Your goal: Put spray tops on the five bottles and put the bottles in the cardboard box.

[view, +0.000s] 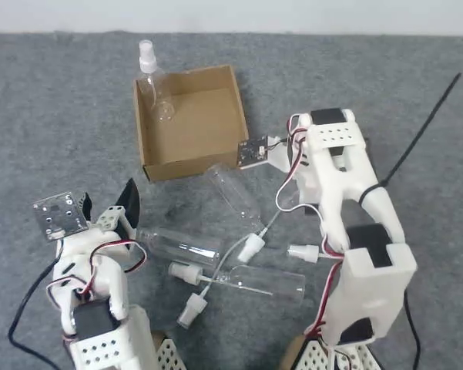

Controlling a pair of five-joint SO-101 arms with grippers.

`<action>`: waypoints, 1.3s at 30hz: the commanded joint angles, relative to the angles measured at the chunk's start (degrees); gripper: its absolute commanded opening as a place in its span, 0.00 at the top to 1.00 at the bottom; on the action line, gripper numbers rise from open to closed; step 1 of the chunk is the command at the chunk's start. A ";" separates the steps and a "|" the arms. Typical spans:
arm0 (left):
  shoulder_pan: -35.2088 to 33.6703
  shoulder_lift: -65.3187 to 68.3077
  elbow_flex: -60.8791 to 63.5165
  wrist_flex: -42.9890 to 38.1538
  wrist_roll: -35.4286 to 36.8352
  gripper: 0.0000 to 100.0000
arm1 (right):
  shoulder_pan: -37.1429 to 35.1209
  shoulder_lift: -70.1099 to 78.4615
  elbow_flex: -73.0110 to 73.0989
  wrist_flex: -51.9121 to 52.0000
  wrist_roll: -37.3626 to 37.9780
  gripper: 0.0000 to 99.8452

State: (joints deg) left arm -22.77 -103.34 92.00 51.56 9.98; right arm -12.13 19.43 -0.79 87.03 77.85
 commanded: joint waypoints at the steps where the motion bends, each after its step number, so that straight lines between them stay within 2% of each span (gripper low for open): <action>1: 0.18 -1.14 -0.84 -0.79 -0.53 0.72 | -0.22 -0.40 -0.44 -1.54 0.53 0.65; 15: 0.18 -1.14 -0.84 -0.79 -0.53 0.72 | 0.92 3.65 -0.44 -5.14 0.26 0.65; 24: 0.09 -1.14 -0.84 -0.79 -0.53 0.72 | 0.92 3.65 -0.44 -4.88 0.26 0.88; 39: 0.00 -1.14 -0.84 -0.79 -0.53 0.72 | 3.30 -5.05 -1.76 5.05 0.62 0.89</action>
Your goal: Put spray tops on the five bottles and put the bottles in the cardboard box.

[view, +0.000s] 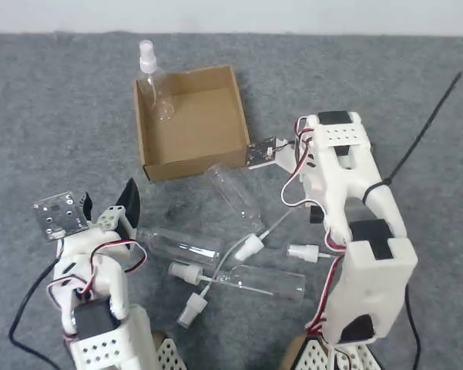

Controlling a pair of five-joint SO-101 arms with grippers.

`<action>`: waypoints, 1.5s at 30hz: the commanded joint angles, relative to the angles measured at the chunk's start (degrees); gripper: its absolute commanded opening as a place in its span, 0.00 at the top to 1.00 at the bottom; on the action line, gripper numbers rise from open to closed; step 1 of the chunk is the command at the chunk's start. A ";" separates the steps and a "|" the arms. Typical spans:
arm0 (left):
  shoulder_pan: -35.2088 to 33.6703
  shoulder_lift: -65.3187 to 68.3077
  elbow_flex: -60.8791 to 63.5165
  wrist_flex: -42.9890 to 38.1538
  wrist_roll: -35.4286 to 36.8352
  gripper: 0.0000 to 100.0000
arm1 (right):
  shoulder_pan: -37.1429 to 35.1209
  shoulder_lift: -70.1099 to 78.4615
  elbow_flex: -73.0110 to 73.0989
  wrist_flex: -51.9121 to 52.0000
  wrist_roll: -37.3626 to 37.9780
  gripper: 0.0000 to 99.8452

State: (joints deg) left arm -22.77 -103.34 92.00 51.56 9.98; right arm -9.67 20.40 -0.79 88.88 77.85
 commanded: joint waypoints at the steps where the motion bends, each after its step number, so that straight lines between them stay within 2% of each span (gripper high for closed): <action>1: 0.00 -1.14 -0.84 -0.79 -0.53 0.72 | 0.84 -6.73 -1.76 4.35 0.62 0.89; 13: 0.00 -1.14 -0.84 -0.79 -0.53 0.72 | 0.84 -16.40 -1.67 13.67 0.09 0.92; 17: -0.09 -1.14 -0.84 -0.79 -0.53 0.72 | 0.57 -19.91 0.62 13.58 -2.46 0.92; 27: 0.18 -1.14 -0.75 -0.79 -2.37 0.72 | 0.75 -30.11 9.14 13.49 -2.81 0.92; 36: 0.26 -1.14 -0.75 -0.79 -2.90 0.72 | -0.66 -36.09 14.24 8.22 -15.91 0.92; 45: 0.26 -1.14 -0.75 -0.62 -3.08 0.72 | -3.47 -41.54 14.95 5.32 -35.08 0.92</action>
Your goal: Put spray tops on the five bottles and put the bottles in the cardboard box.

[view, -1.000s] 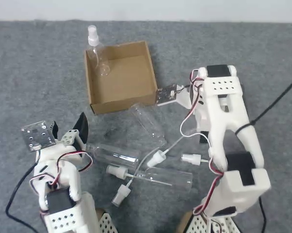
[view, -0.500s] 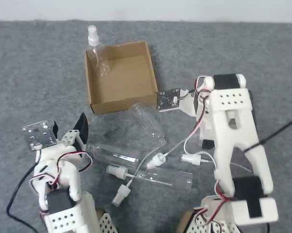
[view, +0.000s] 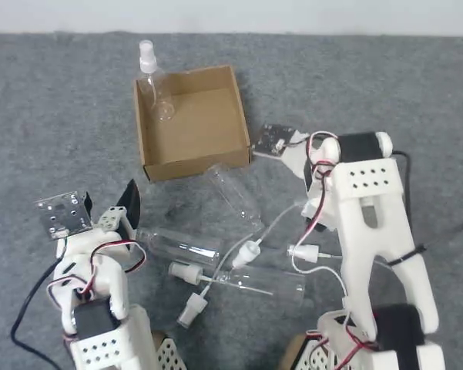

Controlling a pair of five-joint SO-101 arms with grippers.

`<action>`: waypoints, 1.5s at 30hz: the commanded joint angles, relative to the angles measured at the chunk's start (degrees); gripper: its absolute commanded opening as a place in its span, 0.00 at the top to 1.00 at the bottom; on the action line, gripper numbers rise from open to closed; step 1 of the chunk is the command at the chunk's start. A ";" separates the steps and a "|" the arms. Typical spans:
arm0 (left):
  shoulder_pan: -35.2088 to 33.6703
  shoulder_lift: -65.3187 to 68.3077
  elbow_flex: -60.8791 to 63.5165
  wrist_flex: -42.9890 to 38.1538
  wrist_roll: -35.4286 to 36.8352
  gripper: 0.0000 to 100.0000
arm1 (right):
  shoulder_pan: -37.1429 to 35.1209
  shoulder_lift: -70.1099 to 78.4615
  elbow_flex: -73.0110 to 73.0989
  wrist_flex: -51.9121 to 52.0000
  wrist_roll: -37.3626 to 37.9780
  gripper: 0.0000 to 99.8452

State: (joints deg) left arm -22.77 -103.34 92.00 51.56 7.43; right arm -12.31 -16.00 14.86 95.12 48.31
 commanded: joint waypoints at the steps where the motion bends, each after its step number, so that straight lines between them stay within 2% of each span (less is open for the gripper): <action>1: 0.26 -1.14 -0.66 -0.62 -0.62 0.72 | -0.84 -6.46 -0.70 -0.92 -7.21 0.92; 9: 0.35 -1.14 -0.66 -0.70 -0.62 0.72 | -0.75 -18.68 -0.18 -2.07 -15.82 0.92; 17: 0.35 -1.14 -0.66 -0.53 -0.62 0.72 | -0.31 -26.15 10.81 -12.88 -22.59 0.92; 29: 0.18 -1.14 -1.01 -0.35 -0.70 0.72 | -0.13 -35.30 26.11 -24.48 -22.77 0.92; 36: 0.26 -1.14 -1.10 -0.26 -3.25 0.72 | 3.56 -36.79 32.88 -31.78 -22.95 0.92; 41: 0.26 -0.97 -1.98 -0.18 -4.31 0.72 | 3.74 -36.79 36.66 -36.88 -27.69 0.92; 45: 0.26 -0.88 -6.99 4.75 -4.31 0.72 | 3.74 -36.35 39.21 -40.57 -29.19 0.92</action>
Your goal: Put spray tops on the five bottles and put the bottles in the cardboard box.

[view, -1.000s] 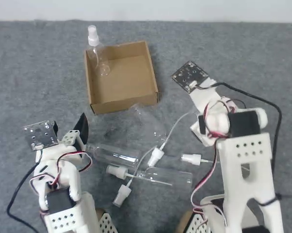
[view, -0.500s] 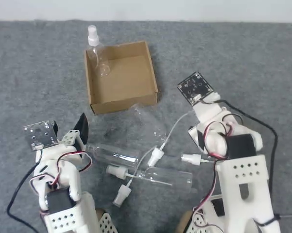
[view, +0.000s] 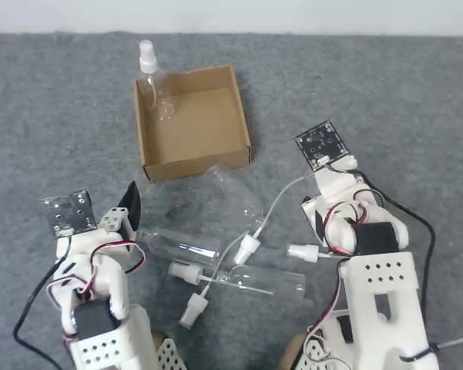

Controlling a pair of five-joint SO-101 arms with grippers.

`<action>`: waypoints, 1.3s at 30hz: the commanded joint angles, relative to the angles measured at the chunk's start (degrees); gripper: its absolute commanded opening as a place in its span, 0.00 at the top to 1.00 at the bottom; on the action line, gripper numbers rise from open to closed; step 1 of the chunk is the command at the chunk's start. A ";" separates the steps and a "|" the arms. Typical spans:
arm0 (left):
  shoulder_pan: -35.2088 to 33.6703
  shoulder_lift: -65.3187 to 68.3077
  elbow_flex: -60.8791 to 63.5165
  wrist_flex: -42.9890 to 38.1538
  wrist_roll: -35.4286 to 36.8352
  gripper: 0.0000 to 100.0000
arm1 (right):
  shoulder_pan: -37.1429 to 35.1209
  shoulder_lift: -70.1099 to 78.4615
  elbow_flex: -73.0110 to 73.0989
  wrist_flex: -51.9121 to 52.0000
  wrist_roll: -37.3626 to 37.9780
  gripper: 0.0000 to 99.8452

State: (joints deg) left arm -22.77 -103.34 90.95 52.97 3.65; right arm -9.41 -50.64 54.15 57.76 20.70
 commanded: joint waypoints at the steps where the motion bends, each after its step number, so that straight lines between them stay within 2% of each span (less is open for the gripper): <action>1: 0.26 -0.88 -7.87 5.01 -0.53 0.72 | 0.84 -1.63 0.35 -3.82 -1.85 0.92; 5: 0.00 -0.79 -14.55 10.99 -2.90 0.72 | 0.84 -1.63 0.70 -4.09 -2.20 0.92; 16: -0.09 -0.70 -23.96 19.43 -8.79 0.72 | 0.84 -1.54 0.88 -3.91 -2.20 0.92; 22: -0.18 0.97 -28.44 20.92 -9.05 0.72 | 0.92 -1.54 2.02 -5.14 -2.20 0.92; 29: -0.09 15.56 -35.47 21.80 -8.70 0.72 | 0.92 -1.54 2.02 -5.14 -2.11 0.92; 39: 0.35 22.59 -35.56 21.80 -8.97 0.72 | 3.38 -1.54 2.02 -5.58 -2.11 0.92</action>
State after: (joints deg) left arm -22.77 -83.56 58.24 74.68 -4.97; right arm -8.09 -50.64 57.14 53.71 19.03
